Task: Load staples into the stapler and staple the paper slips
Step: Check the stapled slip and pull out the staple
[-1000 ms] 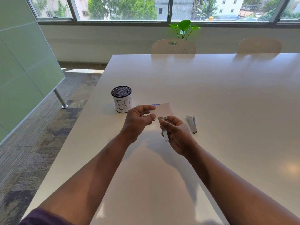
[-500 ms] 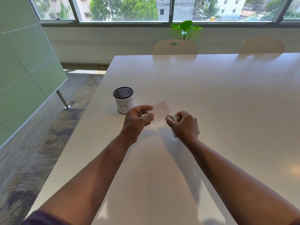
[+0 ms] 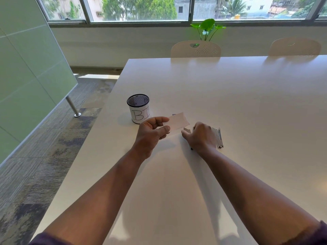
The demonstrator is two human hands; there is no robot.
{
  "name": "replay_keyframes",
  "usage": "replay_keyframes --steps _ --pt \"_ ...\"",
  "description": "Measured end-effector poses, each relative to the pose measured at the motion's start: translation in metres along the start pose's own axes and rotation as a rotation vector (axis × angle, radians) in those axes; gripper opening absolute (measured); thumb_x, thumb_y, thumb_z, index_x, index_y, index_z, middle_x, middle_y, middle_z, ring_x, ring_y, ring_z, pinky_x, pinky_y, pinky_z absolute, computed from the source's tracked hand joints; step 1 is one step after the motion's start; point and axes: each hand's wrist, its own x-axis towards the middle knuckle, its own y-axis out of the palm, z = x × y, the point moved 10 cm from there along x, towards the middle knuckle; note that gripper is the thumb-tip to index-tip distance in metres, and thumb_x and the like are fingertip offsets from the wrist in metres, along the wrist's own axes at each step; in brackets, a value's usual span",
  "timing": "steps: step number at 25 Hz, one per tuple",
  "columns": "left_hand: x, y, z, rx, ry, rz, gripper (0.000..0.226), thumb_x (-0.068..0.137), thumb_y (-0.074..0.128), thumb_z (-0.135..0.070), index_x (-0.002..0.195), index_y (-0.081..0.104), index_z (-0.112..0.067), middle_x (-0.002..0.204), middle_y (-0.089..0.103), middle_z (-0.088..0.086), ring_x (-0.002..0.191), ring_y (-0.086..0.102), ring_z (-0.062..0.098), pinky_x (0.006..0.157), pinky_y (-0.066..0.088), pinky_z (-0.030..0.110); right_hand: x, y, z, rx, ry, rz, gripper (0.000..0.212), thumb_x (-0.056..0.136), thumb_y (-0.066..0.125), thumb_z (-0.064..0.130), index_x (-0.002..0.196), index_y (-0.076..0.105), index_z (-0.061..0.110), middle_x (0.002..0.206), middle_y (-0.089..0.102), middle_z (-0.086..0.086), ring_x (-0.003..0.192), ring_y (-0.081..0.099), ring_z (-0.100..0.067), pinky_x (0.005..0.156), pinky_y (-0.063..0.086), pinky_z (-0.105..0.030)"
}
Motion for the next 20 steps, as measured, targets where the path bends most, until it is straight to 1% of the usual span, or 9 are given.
replay_keyframes --steps 7,10,11,12,13,15,17,19,20 --pt "0.002 -0.003 -0.003 0.003 0.02 -0.015 0.026 0.085 0.073 0.005 0.097 0.075 -0.019 0.096 0.07 0.012 0.073 0.068 0.016 0.066 0.055 0.022 0.0 0.002 -0.003 -0.034 0.03 0.062 0.051 0.075 0.068 0.064 0.083 0.063 0.014 0.092 0.072 -0.013 0.087 0.067 -0.034 0.062 0.037 -0.031" --pt "0.001 -0.001 -0.009 0.021 0.047 -0.009 0.027 0.085 0.073 0.005 0.095 0.075 -0.019 0.095 0.072 0.009 0.074 0.067 0.016 0.066 0.054 0.023 -0.007 -0.013 -0.006 0.072 0.091 0.015 0.057 0.079 0.063 0.064 0.105 0.064 0.013 0.107 0.069 -0.01 0.101 0.064 -0.033 0.069 0.036 -0.031" --pt "0.001 -0.001 -0.012 0.038 0.062 -0.008 0.026 0.084 0.073 0.005 0.093 0.075 -0.019 0.092 0.072 0.006 0.073 0.066 0.015 0.065 0.053 0.023 -0.01 -0.02 -0.007 0.153 0.12 -0.016 0.053 0.082 0.06 0.06 0.108 0.065 0.015 0.106 0.069 -0.007 0.102 0.063 -0.032 0.069 0.036 -0.03" --pt "0.0 0.0 -0.015 0.062 0.079 -0.01 0.025 0.084 0.074 0.005 0.091 0.074 -0.019 0.088 0.072 0.003 0.072 0.064 0.015 0.064 0.052 0.022 -0.013 -0.027 -0.008 0.261 0.161 -0.045 0.046 0.083 0.056 0.057 0.104 0.066 0.018 0.098 0.07 -0.002 0.095 0.064 -0.029 0.066 0.036 -0.029" --pt "0.0 0.0 -0.018 0.09 0.102 -0.013 0.024 0.083 0.074 0.006 0.087 0.072 -0.018 0.083 0.072 -0.001 0.07 0.062 0.014 0.062 0.051 0.021 -0.016 -0.032 -0.01 0.414 0.217 -0.053 0.041 0.083 0.054 0.056 0.094 0.066 0.018 0.083 0.068 0.003 0.082 0.062 -0.025 0.06 0.035 -0.028" --pt "-0.001 0.003 -0.026 0.139 0.171 -0.019 0.025 0.083 0.074 0.006 0.08 0.065 -0.016 0.069 0.068 -0.007 0.061 0.055 0.011 0.058 0.047 0.02 -0.021 -0.029 -0.01 0.802 0.345 0.044 0.046 0.084 0.052 0.056 0.083 0.062 0.01 0.062 0.057 0.002 0.056 0.049 -0.021 0.05 0.032 -0.027" --pt "-0.006 0.006 -0.039 0.21 0.282 -0.034 0.029 0.083 0.074 0.006 0.079 0.055 -0.016 0.065 0.063 -0.003 0.061 0.055 0.008 0.059 0.046 0.019 -0.028 -0.02 0.002 1.098 0.436 0.248 0.049 0.085 0.054 0.057 0.086 0.062 0.01 0.059 0.054 -0.004 0.046 0.041 -0.017 0.043 0.029 -0.025" --pt "-0.012 0.011 -0.052 0.301 0.405 -0.042 0.029 0.082 0.075 0.005 0.082 0.052 -0.013 0.074 0.068 0.002 0.076 0.07 0.006 0.063 0.052 0.019 -0.035 -0.016 0.015 1.198 0.447 0.411 0.047 0.084 0.062 0.055 0.092 0.065 0.009 0.065 0.062 -0.01 0.046 0.048 -0.017 0.044 0.034 -0.024" --pt "-0.014 0.014 -0.056 0.341 0.45 -0.041 0.028 0.082 0.076 0.004 0.083 0.053 -0.011 0.077 0.07 -0.005 0.084 0.073 0.004 0.064 0.055 0.021 -0.037 -0.016 0.021 1.217 0.435 0.457 0.042 0.085 0.065 0.047 0.095 0.068 0.007 0.07 0.067 -0.013 0.048 0.054 -0.017 0.044 0.038 -0.024"
